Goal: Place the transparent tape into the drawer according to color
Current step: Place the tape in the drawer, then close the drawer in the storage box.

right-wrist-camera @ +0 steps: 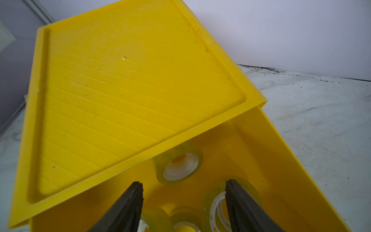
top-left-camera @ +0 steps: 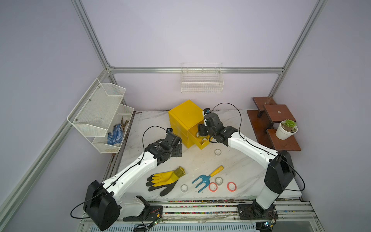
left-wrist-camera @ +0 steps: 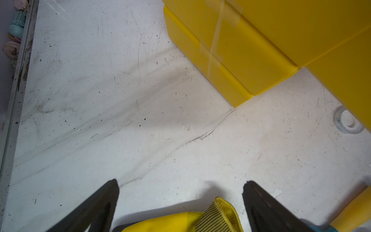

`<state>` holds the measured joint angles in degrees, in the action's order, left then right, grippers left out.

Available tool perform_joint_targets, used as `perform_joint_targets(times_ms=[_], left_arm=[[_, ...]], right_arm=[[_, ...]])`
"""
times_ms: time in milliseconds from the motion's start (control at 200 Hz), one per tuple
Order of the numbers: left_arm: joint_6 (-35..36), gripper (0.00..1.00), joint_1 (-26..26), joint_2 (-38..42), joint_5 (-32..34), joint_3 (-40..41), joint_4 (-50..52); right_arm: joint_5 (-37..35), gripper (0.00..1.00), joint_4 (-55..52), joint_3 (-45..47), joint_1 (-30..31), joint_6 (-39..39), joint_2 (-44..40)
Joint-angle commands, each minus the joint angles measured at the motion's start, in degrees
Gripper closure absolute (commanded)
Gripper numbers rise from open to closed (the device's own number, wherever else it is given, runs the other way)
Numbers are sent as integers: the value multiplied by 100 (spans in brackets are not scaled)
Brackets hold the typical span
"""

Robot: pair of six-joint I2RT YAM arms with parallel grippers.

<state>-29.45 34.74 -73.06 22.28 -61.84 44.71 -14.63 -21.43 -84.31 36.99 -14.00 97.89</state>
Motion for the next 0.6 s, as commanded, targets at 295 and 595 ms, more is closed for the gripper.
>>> perform_joint_targets(times_ms=[295, 595], left_arm=[[141, 0, -292, 66, 27, -1534, -31], [326, 0, -423, -1021, 393, -2805, -87]], right_arm=[[374, 39, 741, 1486, 1, -395, -2231], [325, 55, 515, 3016, 1, -988, -3418]])
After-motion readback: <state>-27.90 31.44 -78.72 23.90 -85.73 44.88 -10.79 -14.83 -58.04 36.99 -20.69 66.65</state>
